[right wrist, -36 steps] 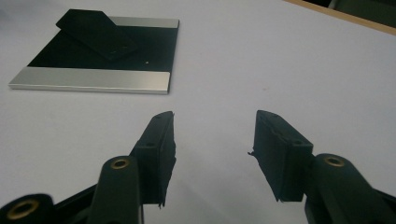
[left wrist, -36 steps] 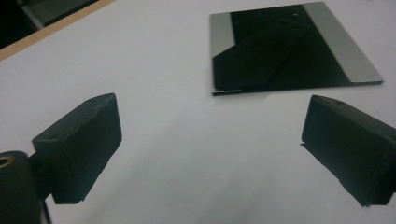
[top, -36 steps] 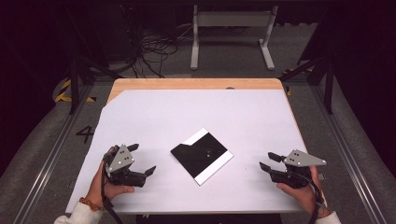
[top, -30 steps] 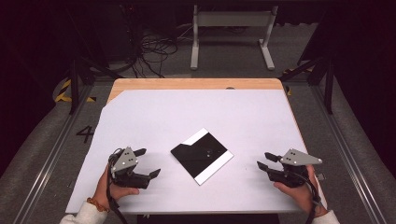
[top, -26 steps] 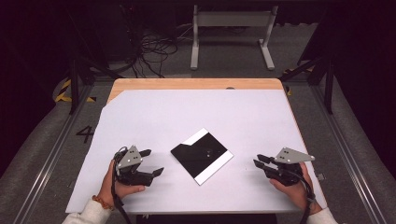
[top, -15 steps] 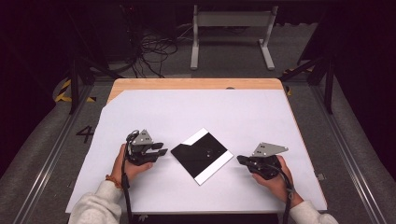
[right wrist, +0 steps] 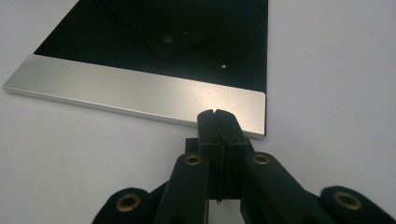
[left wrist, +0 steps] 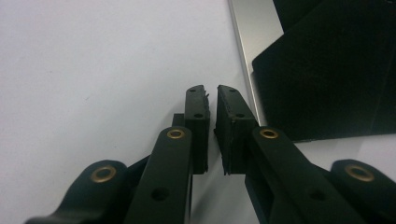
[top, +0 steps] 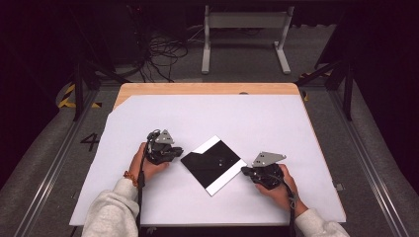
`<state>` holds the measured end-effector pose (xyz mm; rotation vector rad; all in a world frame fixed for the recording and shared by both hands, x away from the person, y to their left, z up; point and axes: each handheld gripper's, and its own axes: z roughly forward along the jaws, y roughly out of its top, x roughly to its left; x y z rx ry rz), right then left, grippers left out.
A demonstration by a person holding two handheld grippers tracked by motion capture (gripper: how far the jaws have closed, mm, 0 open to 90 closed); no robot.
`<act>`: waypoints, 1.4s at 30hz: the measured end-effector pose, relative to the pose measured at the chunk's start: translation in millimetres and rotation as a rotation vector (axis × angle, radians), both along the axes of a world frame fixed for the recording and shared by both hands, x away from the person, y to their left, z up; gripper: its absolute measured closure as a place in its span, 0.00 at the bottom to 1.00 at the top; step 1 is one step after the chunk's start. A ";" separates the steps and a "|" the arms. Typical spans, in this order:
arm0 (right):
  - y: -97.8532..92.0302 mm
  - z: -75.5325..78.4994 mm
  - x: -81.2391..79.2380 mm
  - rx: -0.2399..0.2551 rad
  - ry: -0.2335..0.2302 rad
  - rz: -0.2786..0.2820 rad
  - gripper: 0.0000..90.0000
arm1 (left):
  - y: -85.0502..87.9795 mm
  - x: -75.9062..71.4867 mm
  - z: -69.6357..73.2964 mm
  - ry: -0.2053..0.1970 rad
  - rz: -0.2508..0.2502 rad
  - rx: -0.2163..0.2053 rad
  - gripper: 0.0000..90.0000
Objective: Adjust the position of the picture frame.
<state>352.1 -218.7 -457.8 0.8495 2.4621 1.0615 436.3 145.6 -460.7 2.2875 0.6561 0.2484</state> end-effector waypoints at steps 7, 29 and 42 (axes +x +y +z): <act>1.0 -0.5 0.0 -0.006 -0.009 -0.002 1.00 | -5.1 -3.3 0.7 0.037 -0.075 -0.010 1.00; -4.4 0.9 14.0 -0.018 -0.012 -0.032 1.00 | -9.0 -23.0 4.0 0.095 -0.174 0.010 1.00; -4.4 1.6 35.2 -0.007 0.004 -0.068 1.00 | -11.8 -45.4 4.8 0.078 -0.227 0.037 1.00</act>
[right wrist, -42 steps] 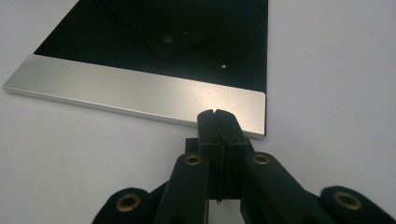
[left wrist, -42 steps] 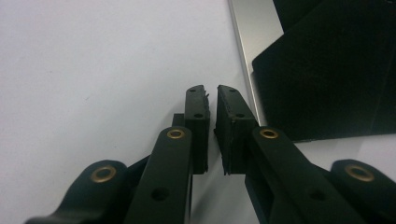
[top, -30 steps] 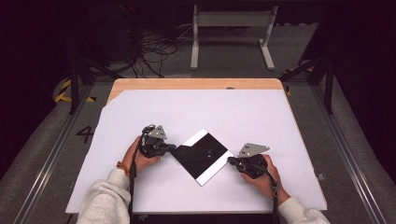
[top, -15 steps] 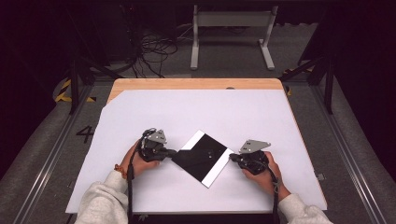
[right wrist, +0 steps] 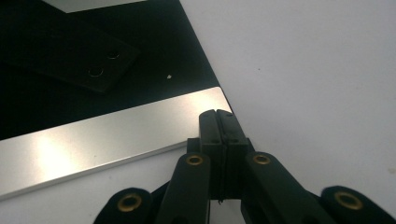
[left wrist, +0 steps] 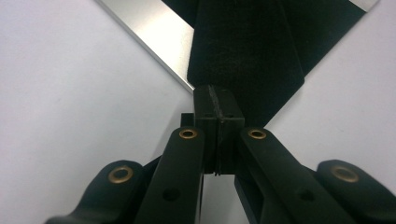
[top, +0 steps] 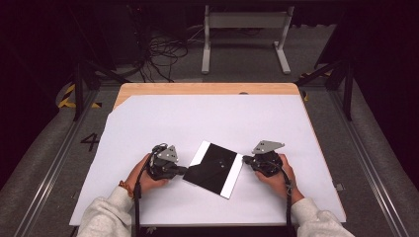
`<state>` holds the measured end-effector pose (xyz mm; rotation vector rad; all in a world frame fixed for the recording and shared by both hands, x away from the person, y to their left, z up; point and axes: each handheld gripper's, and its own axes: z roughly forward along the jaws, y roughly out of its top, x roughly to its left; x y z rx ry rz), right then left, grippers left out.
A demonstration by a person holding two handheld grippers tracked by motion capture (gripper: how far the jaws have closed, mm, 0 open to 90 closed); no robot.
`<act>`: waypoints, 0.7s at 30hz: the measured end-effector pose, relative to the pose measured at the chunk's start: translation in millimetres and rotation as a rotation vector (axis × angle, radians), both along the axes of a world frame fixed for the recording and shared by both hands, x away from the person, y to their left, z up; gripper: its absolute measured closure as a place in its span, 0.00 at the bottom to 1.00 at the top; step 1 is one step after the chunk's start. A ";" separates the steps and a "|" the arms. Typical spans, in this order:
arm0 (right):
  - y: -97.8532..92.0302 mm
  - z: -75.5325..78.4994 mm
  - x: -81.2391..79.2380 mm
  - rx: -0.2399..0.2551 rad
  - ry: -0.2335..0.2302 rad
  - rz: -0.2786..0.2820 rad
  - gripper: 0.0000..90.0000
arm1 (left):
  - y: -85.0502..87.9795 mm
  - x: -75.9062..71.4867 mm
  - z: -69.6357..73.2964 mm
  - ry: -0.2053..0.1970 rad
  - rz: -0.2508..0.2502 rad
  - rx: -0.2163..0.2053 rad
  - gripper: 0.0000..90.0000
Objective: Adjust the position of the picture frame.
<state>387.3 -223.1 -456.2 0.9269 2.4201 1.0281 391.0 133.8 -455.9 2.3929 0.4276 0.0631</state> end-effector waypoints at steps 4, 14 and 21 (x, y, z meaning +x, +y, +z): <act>0.9 0.1 3.4 -0.003 -0.001 -0.006 1.00 | -1.4 -5.4 -0.1 -0.007 -0.013 0.003 1.00; 2.4 -0.2 6.7 -0.004 -0.006 -0.010 1.00 | -6.4 -19.0 -0.1 -0.013 -0.044 0.006 1.00; 3.8 -0.5 10.5 -0.003 -0.008 -0.020 1.00 | -10.0 -24.8 0.1 -0.021 -0.052 0.011 1.00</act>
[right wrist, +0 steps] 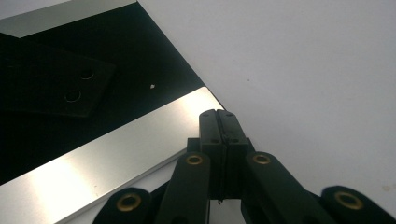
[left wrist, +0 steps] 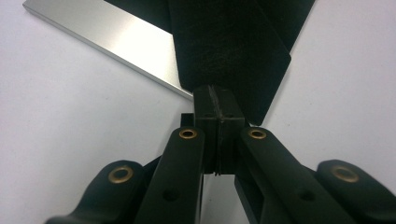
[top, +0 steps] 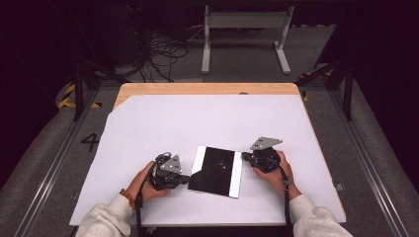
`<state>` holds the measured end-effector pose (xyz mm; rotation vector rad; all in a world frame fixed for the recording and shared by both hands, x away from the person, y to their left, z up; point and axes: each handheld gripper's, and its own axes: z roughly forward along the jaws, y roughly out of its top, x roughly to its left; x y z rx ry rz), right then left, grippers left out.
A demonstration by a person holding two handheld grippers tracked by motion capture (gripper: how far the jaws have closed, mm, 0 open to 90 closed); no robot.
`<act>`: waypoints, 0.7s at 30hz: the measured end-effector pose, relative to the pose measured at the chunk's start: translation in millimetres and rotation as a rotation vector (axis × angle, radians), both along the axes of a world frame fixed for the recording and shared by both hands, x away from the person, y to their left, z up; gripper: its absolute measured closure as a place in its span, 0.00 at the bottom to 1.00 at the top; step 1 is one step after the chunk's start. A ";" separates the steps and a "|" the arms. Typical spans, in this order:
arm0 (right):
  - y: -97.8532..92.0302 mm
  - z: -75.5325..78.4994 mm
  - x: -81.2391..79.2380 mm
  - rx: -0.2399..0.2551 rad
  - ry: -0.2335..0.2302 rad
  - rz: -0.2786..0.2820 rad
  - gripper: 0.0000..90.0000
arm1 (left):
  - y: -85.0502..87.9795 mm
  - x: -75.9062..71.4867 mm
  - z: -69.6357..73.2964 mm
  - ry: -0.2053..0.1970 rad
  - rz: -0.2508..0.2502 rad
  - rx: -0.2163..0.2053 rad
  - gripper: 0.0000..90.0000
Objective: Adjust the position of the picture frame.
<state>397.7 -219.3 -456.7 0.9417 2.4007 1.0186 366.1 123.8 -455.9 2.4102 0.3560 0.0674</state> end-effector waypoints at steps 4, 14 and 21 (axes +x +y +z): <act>1.2 0.1 -0.1 -0.008 -0.006 -0.002 1.00 | -0.9 -1.0 0.2 0.002 -0.006 0.001 1.00; 2.4 0.0 4.8 0.001 0.000 -0.008 1.00 | -6.2 -5.3 1.9 0.000 -0.028 0.020 1.00; 3.9 -0.7 7.3 -0.003 -0.015 -0.010 1.00 | -8.1 -8.5 1.3 0.003 -0.032 0.014 1.00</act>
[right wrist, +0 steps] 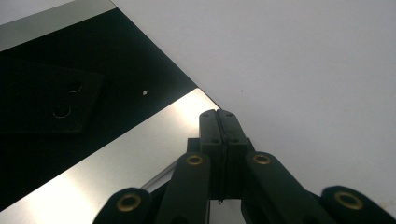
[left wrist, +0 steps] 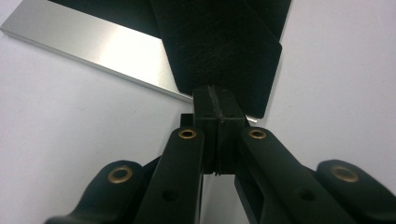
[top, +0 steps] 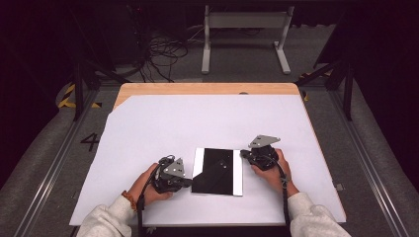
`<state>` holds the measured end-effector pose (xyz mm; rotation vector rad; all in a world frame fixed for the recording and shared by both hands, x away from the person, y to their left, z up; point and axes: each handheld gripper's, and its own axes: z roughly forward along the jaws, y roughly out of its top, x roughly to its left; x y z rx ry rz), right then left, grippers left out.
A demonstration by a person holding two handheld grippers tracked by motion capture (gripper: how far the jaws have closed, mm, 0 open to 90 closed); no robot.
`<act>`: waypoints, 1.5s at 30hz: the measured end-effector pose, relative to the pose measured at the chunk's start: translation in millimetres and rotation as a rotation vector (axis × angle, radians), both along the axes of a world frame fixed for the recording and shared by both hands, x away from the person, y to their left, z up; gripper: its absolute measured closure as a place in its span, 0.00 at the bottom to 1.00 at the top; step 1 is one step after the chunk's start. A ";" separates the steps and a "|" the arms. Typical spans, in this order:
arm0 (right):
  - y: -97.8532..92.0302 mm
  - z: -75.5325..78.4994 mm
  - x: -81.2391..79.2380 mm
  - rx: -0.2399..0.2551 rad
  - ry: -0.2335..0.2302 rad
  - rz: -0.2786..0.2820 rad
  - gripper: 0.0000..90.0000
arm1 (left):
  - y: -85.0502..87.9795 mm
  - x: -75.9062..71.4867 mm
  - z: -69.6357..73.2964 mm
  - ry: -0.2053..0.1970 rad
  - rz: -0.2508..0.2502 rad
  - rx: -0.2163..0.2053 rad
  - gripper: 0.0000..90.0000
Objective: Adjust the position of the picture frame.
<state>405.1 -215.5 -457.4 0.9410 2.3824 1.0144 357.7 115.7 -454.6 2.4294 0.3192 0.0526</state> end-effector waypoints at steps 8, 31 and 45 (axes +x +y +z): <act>4.0 0.1 10.4 0.001 0.004 -0.001 1.00 | -1.2 -2.9 -0.8 0.004 -0.017 -0.010 0.99; -6.4 13.5 -54.7 0.036 0.005 0.154 1.00 | -2.6 -19.8 0.3 -0.034 -0.058 0.016 0.97; -21.2 6.9 -101.5 0.055 0.029 0.200 1.00 | -9.6 -23.2 -0.6 -0.043 -0.052 0.009 0.98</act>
